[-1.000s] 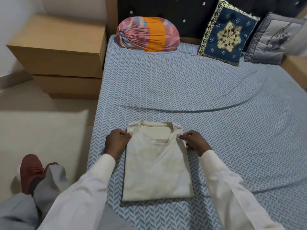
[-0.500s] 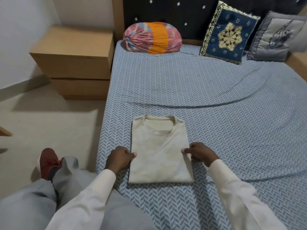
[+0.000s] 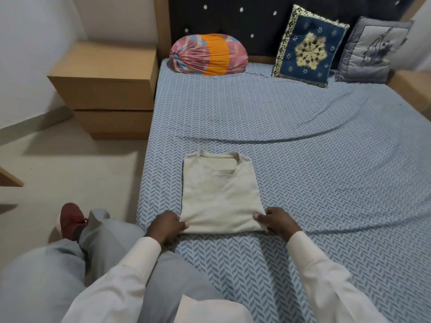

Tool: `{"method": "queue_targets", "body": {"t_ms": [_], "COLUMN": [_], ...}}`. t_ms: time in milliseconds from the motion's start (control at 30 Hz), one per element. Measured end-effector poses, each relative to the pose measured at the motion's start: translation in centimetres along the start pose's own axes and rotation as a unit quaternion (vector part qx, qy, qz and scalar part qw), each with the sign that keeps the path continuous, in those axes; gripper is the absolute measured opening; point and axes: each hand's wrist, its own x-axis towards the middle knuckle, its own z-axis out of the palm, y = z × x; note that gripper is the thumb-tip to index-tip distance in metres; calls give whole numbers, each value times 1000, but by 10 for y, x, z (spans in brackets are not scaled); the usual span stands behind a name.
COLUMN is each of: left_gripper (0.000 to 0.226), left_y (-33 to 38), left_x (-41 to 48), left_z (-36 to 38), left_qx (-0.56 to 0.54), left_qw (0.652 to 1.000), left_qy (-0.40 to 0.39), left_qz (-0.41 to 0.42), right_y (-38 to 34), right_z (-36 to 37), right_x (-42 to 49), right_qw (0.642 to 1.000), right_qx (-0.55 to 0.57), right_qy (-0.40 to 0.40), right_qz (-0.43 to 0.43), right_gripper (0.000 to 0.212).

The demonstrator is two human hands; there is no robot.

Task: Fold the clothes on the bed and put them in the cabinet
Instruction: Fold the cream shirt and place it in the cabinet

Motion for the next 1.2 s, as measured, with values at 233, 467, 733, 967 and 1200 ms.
{"method": "queue_targets", "body": {"t_ms": [233, 467, 733, 967, 1200], "left_gripper": [29, 39, 73, 71, 78], "left_y": [-7, 15, 48, 55, 81], "left_x": [-12, -36, -21, -7, 39], "left_z": [6, 9, 60, 46, 33], "left_qx": [51, 179, 187, 201, 244], "left_qw": [997, 969, 967, 967, 951], "left_qy": [-49, 135, -10, 100, 114], "left_qz": [19, 100, 171, 124, 156], "right_y": [13, 13, -17, -12, -58], "right_z": [2, 12, 82, 26, 47], "right_x": [-13, -26, -20, 6, 44], "right_qw": [993, 942, 899, 916, 889], "right_qx": [-100, -201, -287, -217, -311], "right_qy": [28, 217, 92, 227, 98], "right_qz": [-55, -157, -317, -248, -321], "right_gripper": [28, 35, 38, 29, 28]}}
